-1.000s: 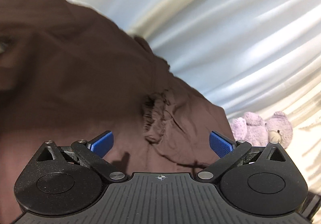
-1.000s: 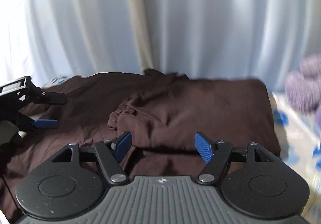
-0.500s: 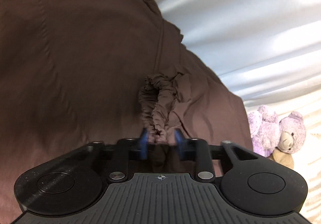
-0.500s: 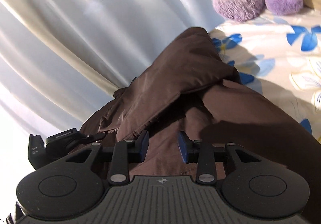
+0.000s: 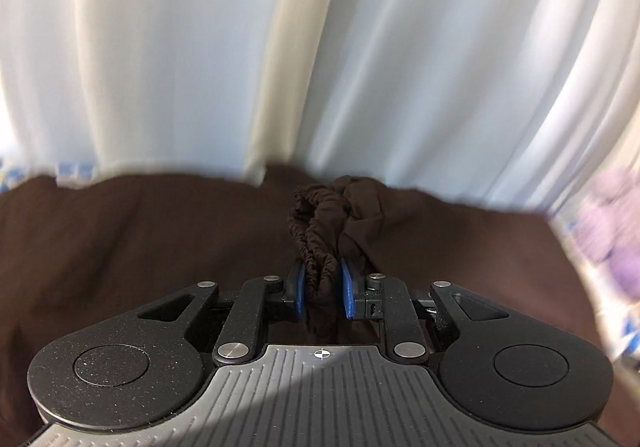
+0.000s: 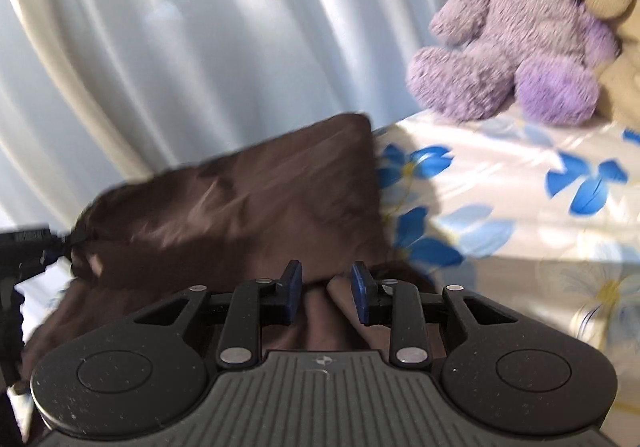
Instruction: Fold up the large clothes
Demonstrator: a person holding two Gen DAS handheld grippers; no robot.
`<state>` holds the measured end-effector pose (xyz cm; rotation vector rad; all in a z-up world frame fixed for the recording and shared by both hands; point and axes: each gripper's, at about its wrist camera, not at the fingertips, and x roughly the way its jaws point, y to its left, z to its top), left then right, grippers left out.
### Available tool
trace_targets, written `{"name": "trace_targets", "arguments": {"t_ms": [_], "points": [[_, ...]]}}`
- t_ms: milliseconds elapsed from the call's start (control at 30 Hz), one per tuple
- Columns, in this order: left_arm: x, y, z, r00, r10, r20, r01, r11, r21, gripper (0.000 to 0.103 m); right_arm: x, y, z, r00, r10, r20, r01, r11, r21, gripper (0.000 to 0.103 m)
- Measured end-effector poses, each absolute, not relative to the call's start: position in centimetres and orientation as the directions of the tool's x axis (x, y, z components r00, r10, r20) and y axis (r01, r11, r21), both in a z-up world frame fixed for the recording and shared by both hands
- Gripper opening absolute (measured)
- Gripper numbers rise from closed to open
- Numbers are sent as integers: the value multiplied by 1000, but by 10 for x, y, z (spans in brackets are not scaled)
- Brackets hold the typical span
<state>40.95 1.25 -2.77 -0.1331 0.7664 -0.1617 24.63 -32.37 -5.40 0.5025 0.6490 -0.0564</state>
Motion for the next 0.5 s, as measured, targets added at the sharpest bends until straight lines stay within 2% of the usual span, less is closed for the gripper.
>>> {"name": "trace_targets", "arguments": {"t_ms": [67, 133, 233, 367, 500], "points": [[410, 10, -48, 679, -184, -711, 74, 980, -183, 23, 256, -327, -57, 791, 84, -606, 219, 886, 409, 21], [409, 10, -57, 689, -176, -703, 76, 982, -172, 24, 266, -327, -60, 787, 86, -610, 209, 894, 396, 10], [405, 7, -53, 707, -186, -682, 80, 980, -183, 24, 289, -316, -60, 784, 90, -615, 159, 928, 338, 5], [415, 1, -60, 726, -167, -667, 88, 985, -150, 26, 333, -289, -66, 785, 97, -612, 70, 968, 242, 4], [416, -3, -72, 745, -143, -652, 86, 989, -119, 35, 365, -279, -91, 777, 44, -627, 65, 987, 150, 0]]}}
